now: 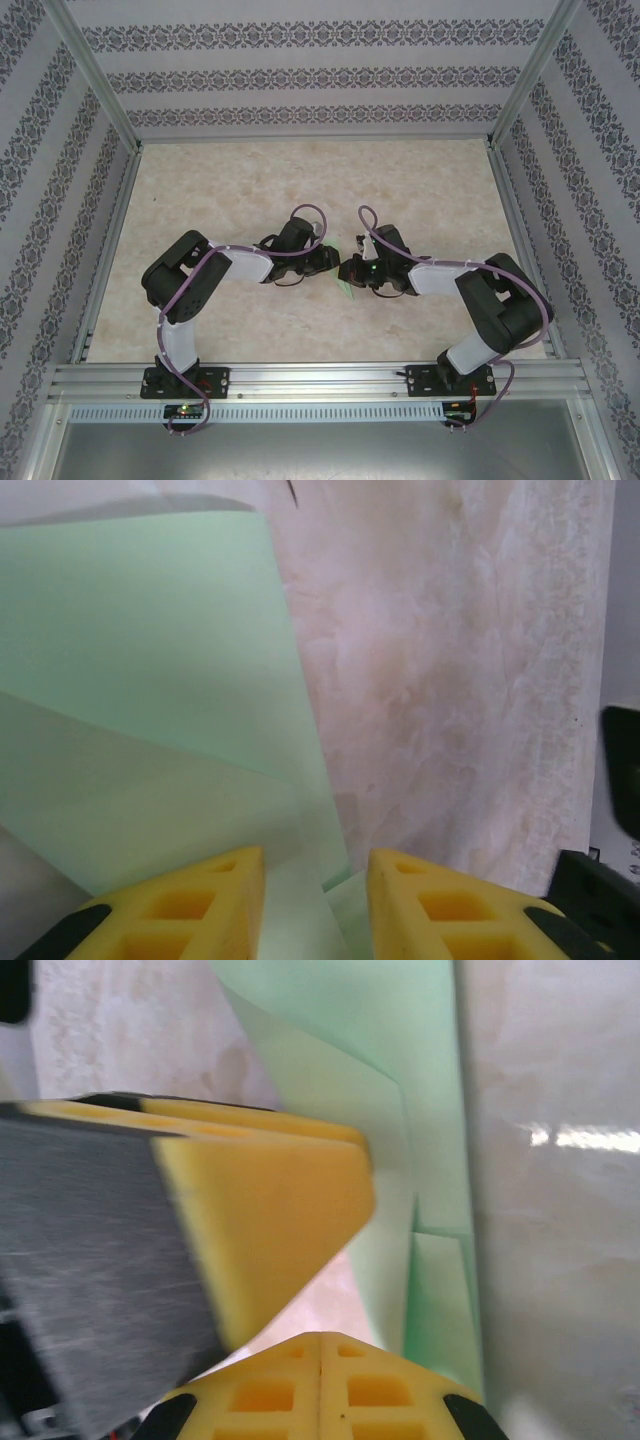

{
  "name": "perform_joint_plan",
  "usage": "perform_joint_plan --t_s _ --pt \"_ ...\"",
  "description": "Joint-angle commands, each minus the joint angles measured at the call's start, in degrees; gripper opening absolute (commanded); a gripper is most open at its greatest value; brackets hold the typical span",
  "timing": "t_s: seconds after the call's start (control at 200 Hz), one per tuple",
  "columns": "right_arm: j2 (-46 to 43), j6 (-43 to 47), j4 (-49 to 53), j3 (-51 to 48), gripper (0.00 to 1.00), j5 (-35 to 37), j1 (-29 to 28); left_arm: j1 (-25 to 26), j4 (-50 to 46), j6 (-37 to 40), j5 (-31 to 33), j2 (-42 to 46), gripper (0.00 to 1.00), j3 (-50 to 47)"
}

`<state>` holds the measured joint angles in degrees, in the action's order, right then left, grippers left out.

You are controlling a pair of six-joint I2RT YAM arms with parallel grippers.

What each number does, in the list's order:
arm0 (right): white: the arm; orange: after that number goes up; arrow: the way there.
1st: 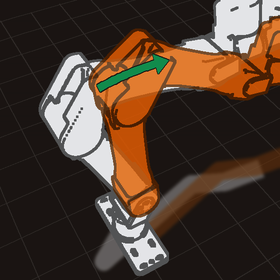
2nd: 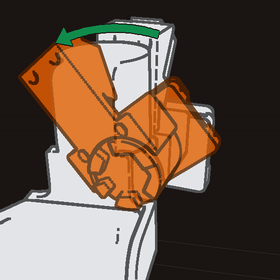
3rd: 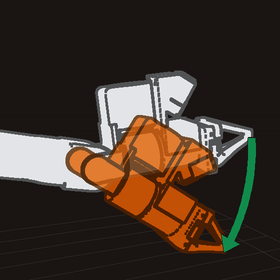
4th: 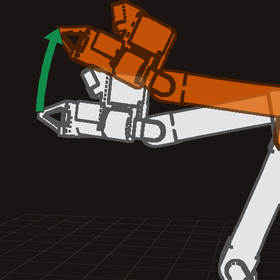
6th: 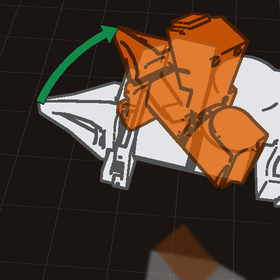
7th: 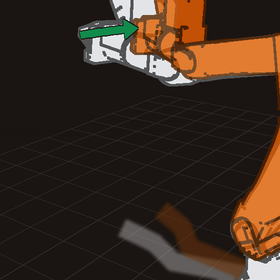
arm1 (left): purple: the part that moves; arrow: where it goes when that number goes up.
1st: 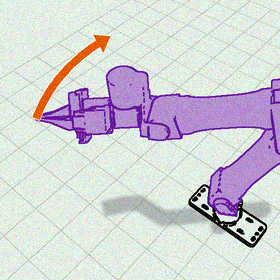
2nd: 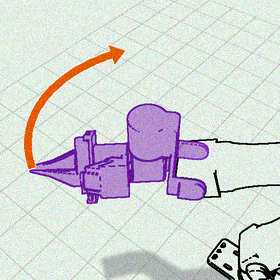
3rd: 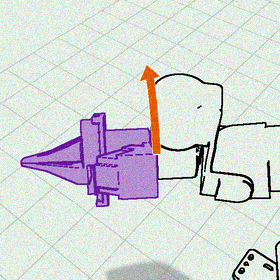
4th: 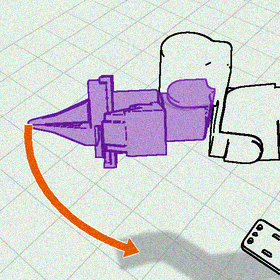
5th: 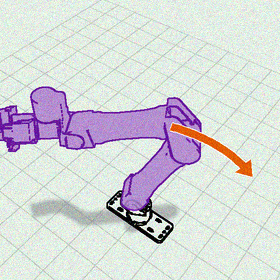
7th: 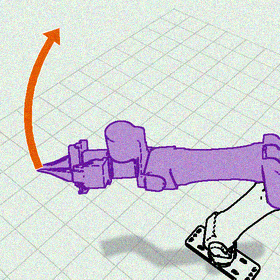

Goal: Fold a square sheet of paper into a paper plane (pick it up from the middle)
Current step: Fold the wing for the fifth time at the center of the table.

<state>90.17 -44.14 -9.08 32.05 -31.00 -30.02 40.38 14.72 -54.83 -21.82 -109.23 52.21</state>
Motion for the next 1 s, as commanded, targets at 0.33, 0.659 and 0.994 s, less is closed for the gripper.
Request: perform_joint_plan --t_s 0.33,0.659,0.994 --pt "3.9 0.1 0.3 -0.4 0.04 3.6 0.3 1.0 1.1 0.3 0.0 -2.0 0.35 0.4" --pt "4.6 1.2 3.7 -7.5 0.0 3.1 0.4 -1.3 -2.7 4.3 0.6 -0.1 0.35 2.9" --pt "2.0 4.1 6.1 -7.4 0.0 -1.0 0.8 -3.1 -4.0 7.5 0.4 -2.8 0.36 6.7"
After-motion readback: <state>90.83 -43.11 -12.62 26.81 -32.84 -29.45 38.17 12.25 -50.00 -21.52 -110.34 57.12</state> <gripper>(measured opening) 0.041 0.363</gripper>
